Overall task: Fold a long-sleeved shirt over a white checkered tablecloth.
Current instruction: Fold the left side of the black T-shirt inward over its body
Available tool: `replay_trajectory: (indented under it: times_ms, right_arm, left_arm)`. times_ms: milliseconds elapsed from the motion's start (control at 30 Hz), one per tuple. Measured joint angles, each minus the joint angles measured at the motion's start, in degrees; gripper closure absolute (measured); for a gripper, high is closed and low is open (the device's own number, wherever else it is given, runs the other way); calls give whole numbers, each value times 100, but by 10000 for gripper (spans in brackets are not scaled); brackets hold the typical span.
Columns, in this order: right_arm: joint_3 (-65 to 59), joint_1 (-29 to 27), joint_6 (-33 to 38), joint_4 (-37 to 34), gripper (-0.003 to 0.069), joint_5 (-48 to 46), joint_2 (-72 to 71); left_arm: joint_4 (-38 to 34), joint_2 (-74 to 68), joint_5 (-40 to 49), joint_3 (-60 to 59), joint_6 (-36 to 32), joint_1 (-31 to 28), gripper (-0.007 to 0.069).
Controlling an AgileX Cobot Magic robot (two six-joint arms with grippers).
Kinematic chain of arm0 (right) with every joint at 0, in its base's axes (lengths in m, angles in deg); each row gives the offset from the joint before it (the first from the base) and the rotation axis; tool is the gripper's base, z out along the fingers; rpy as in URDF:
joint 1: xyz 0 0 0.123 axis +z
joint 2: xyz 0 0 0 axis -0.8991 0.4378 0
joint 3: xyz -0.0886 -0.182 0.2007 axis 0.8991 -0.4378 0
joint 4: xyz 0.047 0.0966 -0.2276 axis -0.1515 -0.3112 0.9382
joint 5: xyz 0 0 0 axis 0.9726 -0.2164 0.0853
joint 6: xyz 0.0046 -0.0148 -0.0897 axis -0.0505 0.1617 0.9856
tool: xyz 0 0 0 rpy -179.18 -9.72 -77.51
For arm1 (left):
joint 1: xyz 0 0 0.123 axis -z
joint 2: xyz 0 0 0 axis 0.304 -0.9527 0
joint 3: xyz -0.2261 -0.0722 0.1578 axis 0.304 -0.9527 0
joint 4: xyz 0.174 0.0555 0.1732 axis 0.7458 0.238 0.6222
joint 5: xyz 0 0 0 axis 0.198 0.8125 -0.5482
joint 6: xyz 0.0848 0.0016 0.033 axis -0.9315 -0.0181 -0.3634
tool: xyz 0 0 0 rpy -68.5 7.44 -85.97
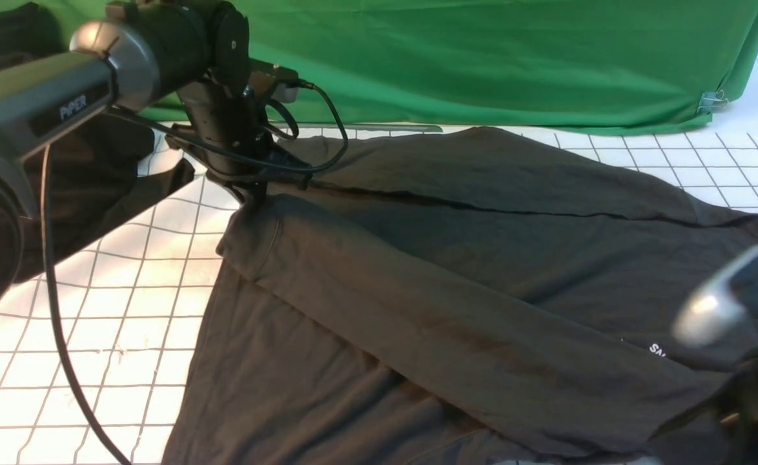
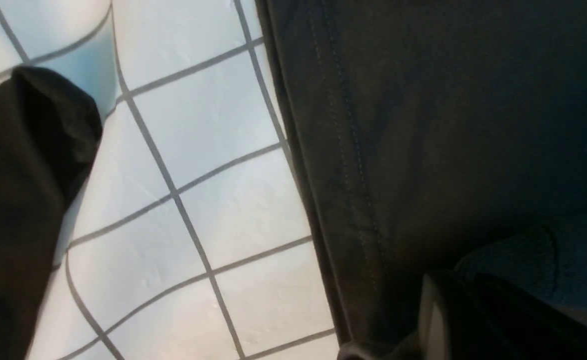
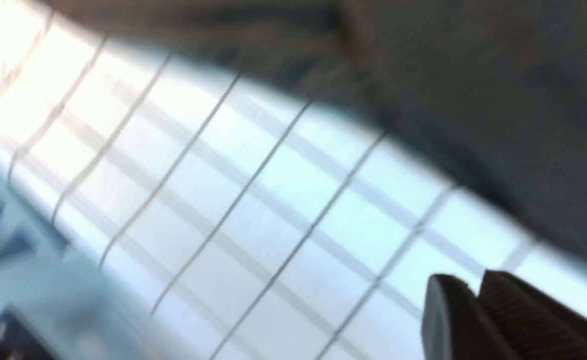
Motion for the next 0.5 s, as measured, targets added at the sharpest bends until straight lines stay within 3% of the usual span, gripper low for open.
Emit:
replay_trajectory:
  times_ms: [100, 233, 367, 500]
  right_arm:
    - [0, 784, -47, 146, 517, 453, 721]
    - [0, 1404, -447, 697, 396, 1240, 1414]
    - [1, 1557, -832, 1365, 304, 1857, 2022]
    - [1, 1557, -1169, 1892, 288, 2212, 2389]
  left_arm:
    - [-5, 0, 0, 0, 0, -20, 608]
    - [-12, 0, 0, 0, 0, -43, 608]
    - [-17, 0, 0, 0, 0, -44, 608]
    - [-19, 0, 0, 0, 0, -44, 608]
